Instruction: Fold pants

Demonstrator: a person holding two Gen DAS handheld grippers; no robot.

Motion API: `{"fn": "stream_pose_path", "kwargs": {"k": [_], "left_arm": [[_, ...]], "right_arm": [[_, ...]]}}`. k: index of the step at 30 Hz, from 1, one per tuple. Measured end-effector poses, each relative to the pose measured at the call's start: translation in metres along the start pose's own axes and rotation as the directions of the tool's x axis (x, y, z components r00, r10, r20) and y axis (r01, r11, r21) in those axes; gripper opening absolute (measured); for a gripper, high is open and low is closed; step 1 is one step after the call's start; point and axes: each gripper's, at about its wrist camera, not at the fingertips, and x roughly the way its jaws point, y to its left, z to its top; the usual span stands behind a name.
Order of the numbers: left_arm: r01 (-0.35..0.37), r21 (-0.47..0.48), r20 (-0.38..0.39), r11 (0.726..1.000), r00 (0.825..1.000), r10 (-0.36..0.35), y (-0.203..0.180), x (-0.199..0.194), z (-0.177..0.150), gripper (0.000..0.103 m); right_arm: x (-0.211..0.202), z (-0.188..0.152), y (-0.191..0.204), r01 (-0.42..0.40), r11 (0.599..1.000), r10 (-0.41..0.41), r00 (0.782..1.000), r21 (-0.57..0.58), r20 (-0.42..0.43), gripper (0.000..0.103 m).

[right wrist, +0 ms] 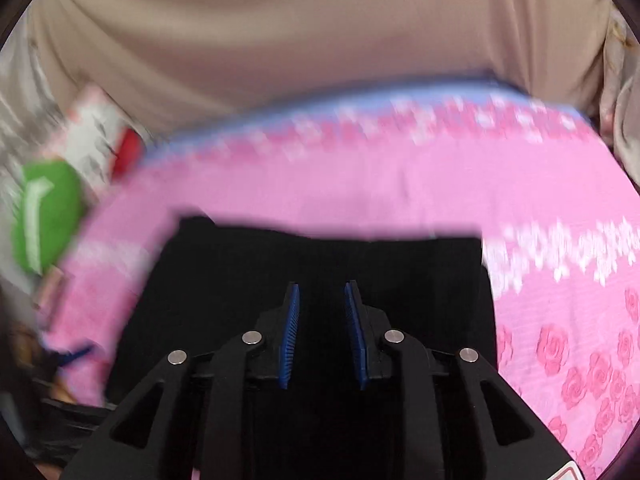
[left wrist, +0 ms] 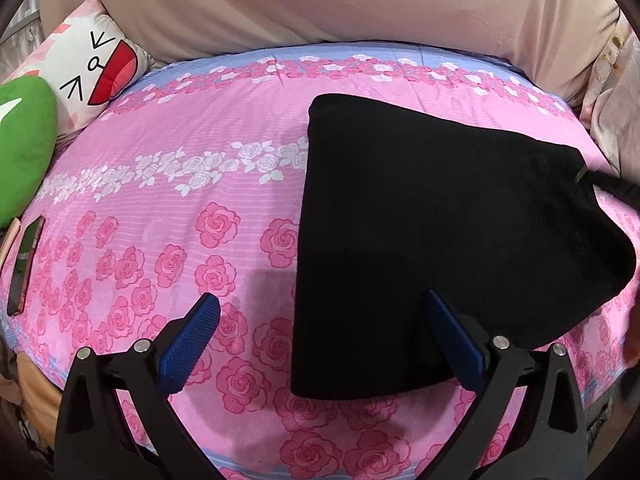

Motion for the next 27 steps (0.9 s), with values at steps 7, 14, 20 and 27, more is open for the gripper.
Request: {"fn": "stream_pose_path", "kwargs": {"k": [7,14,20,27], "left_arm": [[0.023,-0.017,0.002,1.0,1.0,-0.023,0.003,0.0,-0.001,0.098],[0.035,-0.026,-0.004,0.999,0.999,-0.035,0.004,0.001,-0.002,0.098],[0.273,-0.113,-0.016,0.955,0.961,-0.276,0.023,-0.011,0.0,0.098],[0.427,-0.233,-0.1,0.874,0.883,-0.459,0.023,0.029,0.007,0.098]], "right_arm": [[-0.056,-0.025,0.03,-0.06,0.997,0.065,0.995,-0.057,0.081,0.027],[-0.053,-0.065,0.026,0.017,0.995,-0.015,1.0,-0.095,0.024,0.037],[-0.101,-0.067,-0.006,0.085,0.996,-0.085,0.989,0.004,0.118,0.072],[-0.062,-0.088,-0.08,-0.089,0.942,0.092,0.996,0.324,0.005,0.083]]}}
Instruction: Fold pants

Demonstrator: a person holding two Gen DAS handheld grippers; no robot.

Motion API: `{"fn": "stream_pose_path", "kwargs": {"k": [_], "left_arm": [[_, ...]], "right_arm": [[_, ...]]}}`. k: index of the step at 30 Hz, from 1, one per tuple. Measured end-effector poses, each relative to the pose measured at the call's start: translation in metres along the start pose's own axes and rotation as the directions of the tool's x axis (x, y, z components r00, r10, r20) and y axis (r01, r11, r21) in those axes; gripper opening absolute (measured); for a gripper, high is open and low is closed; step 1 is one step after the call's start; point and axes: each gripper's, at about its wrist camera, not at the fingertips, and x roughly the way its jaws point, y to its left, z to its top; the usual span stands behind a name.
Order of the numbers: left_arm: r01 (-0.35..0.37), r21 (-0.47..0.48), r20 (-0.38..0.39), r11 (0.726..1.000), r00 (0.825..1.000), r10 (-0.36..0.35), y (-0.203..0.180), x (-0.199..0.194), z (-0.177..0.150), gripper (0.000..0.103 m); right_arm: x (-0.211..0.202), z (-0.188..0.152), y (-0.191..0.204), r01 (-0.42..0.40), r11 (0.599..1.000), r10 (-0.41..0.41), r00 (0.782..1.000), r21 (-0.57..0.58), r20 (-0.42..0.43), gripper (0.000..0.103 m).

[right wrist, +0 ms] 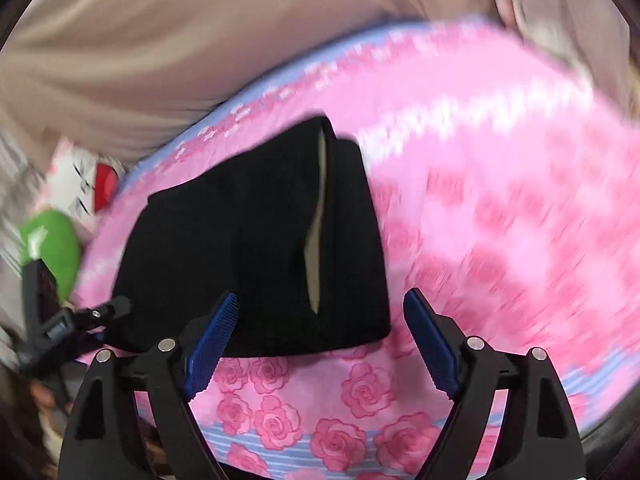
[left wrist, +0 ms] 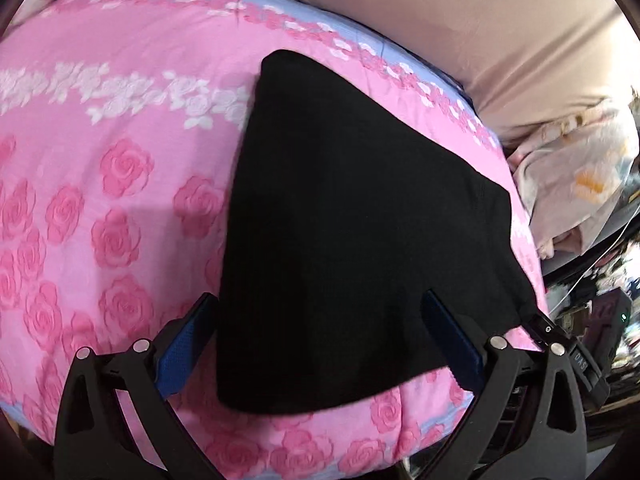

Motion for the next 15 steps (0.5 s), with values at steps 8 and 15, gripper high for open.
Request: {"fn": "stream_pose_path", "kwargs": {"k": [8,15], "left_arm": [[-0.078,0.071,0.048,0.994,0.996,0.075,-0.018,0.002,0.006,0.047],[-0.042,0.087,0.074,0.995,0.997,0.036,-0.007,-0.065,0.003,0.036]], "right_arm": [[0.017,0.004,0.011,-0.092,0.996,0.092,0.996,-0.007,0.016,0.039],[-0.032,-0.009,0.064,-0.208,0.969,0.214,0.976,-0.131,0.035,0.036]]}}
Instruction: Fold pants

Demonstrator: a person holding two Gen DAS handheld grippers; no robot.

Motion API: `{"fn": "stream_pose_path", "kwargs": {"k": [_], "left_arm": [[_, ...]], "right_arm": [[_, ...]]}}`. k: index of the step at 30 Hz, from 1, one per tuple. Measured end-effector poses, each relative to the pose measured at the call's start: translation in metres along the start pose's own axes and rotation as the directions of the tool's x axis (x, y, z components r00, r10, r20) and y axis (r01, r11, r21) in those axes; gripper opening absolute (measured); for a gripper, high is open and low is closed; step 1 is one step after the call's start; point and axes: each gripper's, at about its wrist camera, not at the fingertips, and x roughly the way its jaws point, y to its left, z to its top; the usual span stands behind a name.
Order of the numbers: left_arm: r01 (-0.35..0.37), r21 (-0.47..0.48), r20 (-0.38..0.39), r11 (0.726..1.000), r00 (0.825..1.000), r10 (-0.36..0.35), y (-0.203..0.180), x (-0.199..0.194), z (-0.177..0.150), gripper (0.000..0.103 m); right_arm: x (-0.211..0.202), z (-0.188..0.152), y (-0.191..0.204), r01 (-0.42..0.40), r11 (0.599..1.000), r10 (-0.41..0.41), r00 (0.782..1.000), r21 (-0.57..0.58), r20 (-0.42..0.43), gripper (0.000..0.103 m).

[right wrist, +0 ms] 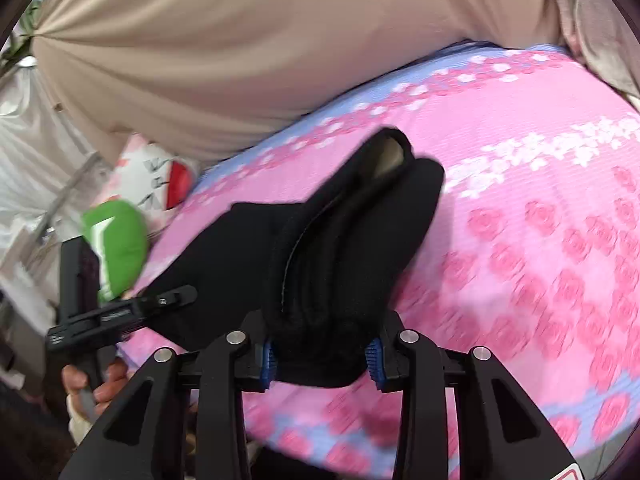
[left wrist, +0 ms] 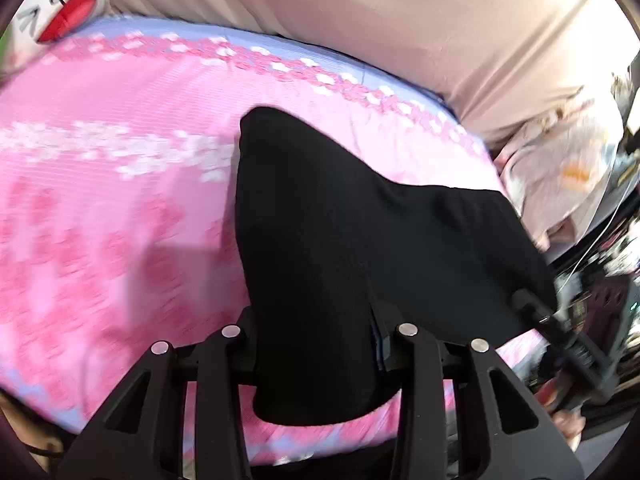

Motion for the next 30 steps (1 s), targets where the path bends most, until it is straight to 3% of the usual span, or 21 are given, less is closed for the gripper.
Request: {"fn": "stream_pose_path", "kwargs": {"k": [1,3,4,5,7,10,12,13,20,21,24,26,30], "left_arm": [[-0.011,-0.002,-0.01,1.0,1.0,0.011,0.003,-0.003,-0.007,0.041],[-0.062,-0.012,-0.064,0.998,0.996,0.061,0.014,0.008,-0.026,0.055],[-0.099,-0.006,-0.087,0.995,0.991,0.098,0.018,0.017,-0.034,0.068],[-0.124,-0.018,-0.073,0.992,0.99,0.122,0.022,0.02,-0.04,0.083],[-0.159,-0.046,-0.032,0.986,0.987,0.158,0.023,0.013,-0.044,0.093],[-0.097,-0.039,-0.041,0.995,0.995,0.095,0.018,0.014,-0.043,0.098],[-0.026,-0.061,-0.094,0.998,0.995,0.02,0.016,0.027,-0.042,0.098],[-0.023,-0.066,-0.107,0.998,0.994,0.016,0.015,0.032,-0.042,0.098],[-0.045,-0.056,-0.06,0.997,0.997,0.041,0.008,0.044,-0.031,0.096],[-0.055,-0.057,-0.054,0.997,0.997,0.051,0.007,0.044,-0.03,0.093],[-0.075,-0.063,-0.021,0.995,0.997,0.074,0.006,0.038,-0.027,0.067],[-0.092,-0.048,-0.003,0.995,0.996,0.092,0.002,0.031,-0.025,0.044],[-0.129,0.013,0.015,0.992,0.992,0.129,-0.013,0.018,-0.025,0.038]], "right_arm": [[0.001,-0.008,0.0,-0.001,1.0,0.001,1.0,0.001,-0.021,0.039],[0.013,-0.028,-0.008,0.083,0.996,-0.085,0.993,-0.03,-0.081,0.061],[0.02,-0.037,-0.014,0.15,0.988,-0.153,0.983,-0.036,-0.104,0.066],[0.025,-0.044,-0.021,0.16,0.987,-0.161,0.98,-0.017,-0.122,0.068],[0.017,-0.05,-0.033,0.101,0.991,-0.094,0.992,0.082,-0.088,0.072],[0.013,-0.047,-0.032,0.066,0.992,-0.055,0.994,0.11,-0.096,0.076],[0.015,-0.046,-0.03,0.057,0.993,-0.046,0.994,0.102,-0.104,0.08],[0.018,-0.046,-0.029,0.054,0.993,-0.043,0.994,0.107,-0.105,0.081],[0.034,-0.035,-0.035,0.015,0.988,-0.004,0.998,0.157,-0.07,0.082],[0.038,-0.033,-0.035,0.018,0.988,-0.008,0.998,0.15,-0.067,0.077],[0.044,-0.03,-0.032,0.039,0.993,-0.033,0.998,0.113,-0.058,0.044],[0.041,-0.029,-0.025,0.044,0.995,-0.04,0.998,0.089,-0.046,0.038],[0.031,-0.029,-0.012,0.057,0.997,-0.055,0.998,0.052,-0.039,0.037]]}}
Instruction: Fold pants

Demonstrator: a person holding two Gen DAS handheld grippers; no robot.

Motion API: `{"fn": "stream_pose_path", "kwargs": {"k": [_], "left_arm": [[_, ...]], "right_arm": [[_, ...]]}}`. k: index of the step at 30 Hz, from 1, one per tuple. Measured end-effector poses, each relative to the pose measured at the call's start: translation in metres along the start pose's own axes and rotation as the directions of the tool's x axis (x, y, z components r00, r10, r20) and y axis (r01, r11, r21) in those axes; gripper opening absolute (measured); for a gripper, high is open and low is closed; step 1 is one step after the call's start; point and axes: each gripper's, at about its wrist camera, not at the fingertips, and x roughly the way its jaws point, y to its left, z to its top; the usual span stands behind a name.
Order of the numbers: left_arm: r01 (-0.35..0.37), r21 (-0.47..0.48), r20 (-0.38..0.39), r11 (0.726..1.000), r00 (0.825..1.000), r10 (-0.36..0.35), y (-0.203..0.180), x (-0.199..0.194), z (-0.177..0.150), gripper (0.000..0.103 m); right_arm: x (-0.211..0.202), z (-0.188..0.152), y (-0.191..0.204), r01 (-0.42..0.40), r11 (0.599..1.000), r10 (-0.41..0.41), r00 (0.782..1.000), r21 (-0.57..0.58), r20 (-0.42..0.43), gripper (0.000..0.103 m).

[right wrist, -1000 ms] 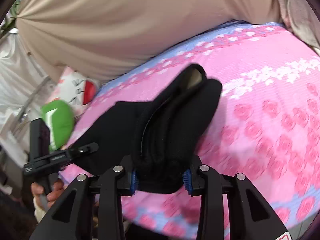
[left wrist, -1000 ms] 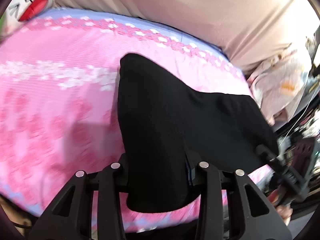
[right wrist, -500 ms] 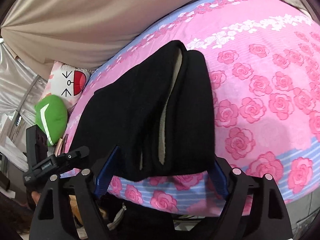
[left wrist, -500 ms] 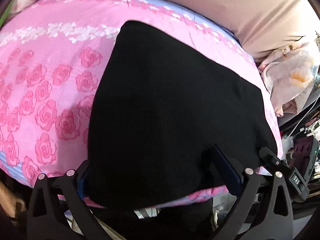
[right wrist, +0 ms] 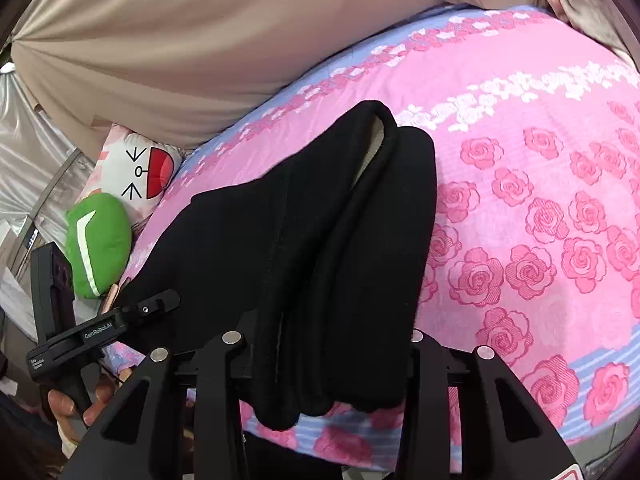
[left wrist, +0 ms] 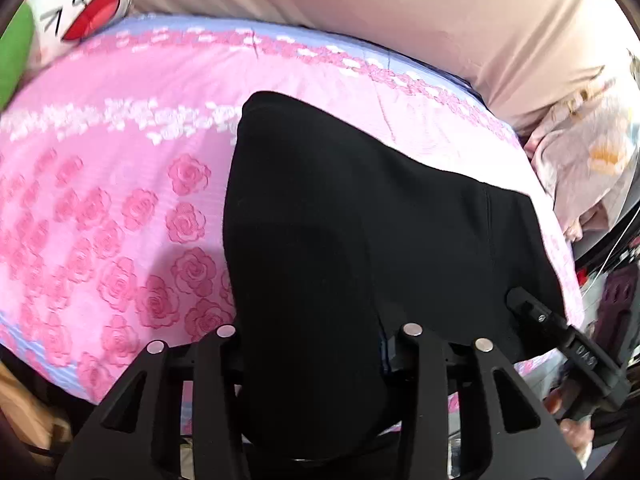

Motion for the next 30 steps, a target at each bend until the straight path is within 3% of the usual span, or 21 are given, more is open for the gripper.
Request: {"fn": "stream_pose_path", "kwargs": {"k": [7,16,30], "left_arm": [[-0.036,0.068,0.029,0.997,0.999,0.034,-0.014,-0.029,-0.013,0.036],[-0.051,0.078,0.043,0.996,0.998,0.048,-0.018,-0.05,-0.035,0.036],[-0.067,0.142,0.167,0.988,0.985,0.043,-0.041,-0.097,-0.03,0.036]], "right_arm": [[-0.025,-0.009,0.005,-0.025,1.0,0.025,1.0,-0.019,-0.007,0.037],[-0.048,-0.027,0.007,-0.044,0.999,0.044,0.999,-0.033,-0.008,0.037],[-0.093,-0.023,0.026,-0.091,0.99,0.098,0.993,-0.109,0.066,0.037]]}}
